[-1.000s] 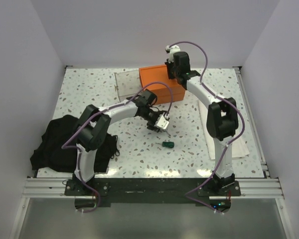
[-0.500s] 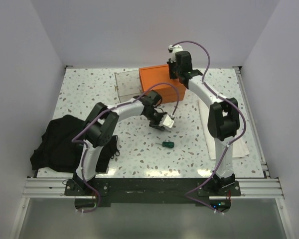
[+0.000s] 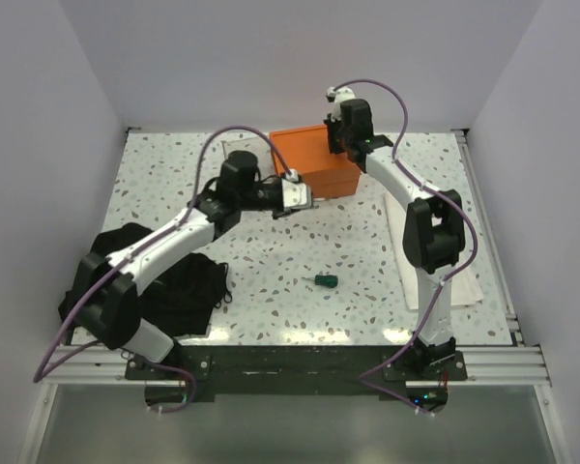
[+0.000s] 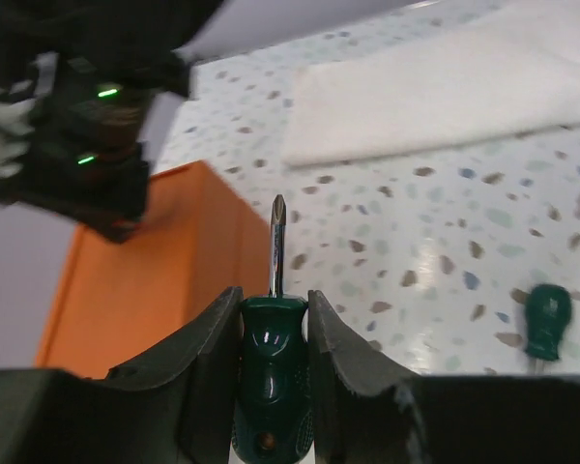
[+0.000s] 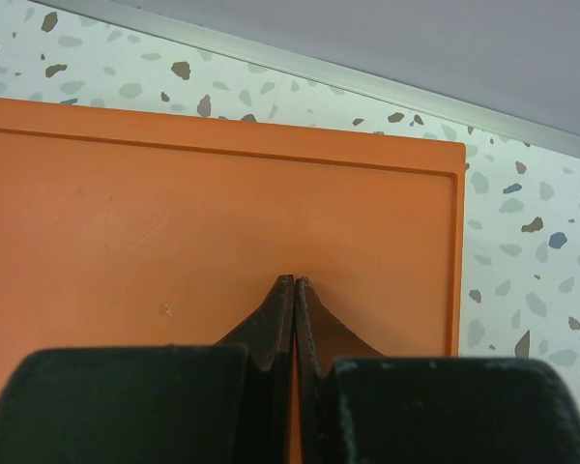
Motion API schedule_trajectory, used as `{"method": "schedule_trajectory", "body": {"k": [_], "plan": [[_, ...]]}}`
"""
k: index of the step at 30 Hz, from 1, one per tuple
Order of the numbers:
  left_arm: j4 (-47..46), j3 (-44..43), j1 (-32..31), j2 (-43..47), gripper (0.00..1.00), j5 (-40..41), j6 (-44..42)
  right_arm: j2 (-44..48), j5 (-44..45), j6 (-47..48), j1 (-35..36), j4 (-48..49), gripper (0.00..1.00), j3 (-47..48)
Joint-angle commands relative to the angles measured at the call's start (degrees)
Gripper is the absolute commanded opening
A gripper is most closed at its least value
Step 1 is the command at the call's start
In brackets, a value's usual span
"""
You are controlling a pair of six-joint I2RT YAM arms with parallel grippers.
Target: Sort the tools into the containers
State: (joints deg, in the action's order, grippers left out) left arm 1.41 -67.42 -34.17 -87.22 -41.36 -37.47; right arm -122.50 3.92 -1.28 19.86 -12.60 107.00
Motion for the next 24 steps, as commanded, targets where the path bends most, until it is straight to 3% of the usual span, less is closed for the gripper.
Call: {"method": "schedule_trajectory", "body": {"k": [1,3,6,17,20,24], "plan": [[-30.5,9.0,5.0,4.5,0.00,24.6,29.7,-0.4,2.1,0.9,-0.6,-8.2,0.00,-2.6],[-29.4,6.8,6.7,2.0,0.00,31.1,35.4,-0.4,2.0,0.9,-0.6,-8.2,0.00,-2.6],[-23.3,-1.2,9.0,-3.6,0.00,36.3,37.0,-0.5,2.1,0.9,-0.5,-8.0,0.00,-2.7],[-7.8,-14.5,13.2,-15.2,0.00,43.0,43.6,-0.1,3.1,3.6,-0.6,-7.4,0.00,-3.1],[-1.8,-18.5,13.6,-18.2,0.26,40.0,45.0,-0.5,2.9,3.5,-0.6,-7.6,0.00,-2.8],[-7.8,-17.7,13.8,-15.6,0.44,34.9,44.1,-1.0,2.8,3.3,-0.6,-7.7,0.00,-2.3]]}}
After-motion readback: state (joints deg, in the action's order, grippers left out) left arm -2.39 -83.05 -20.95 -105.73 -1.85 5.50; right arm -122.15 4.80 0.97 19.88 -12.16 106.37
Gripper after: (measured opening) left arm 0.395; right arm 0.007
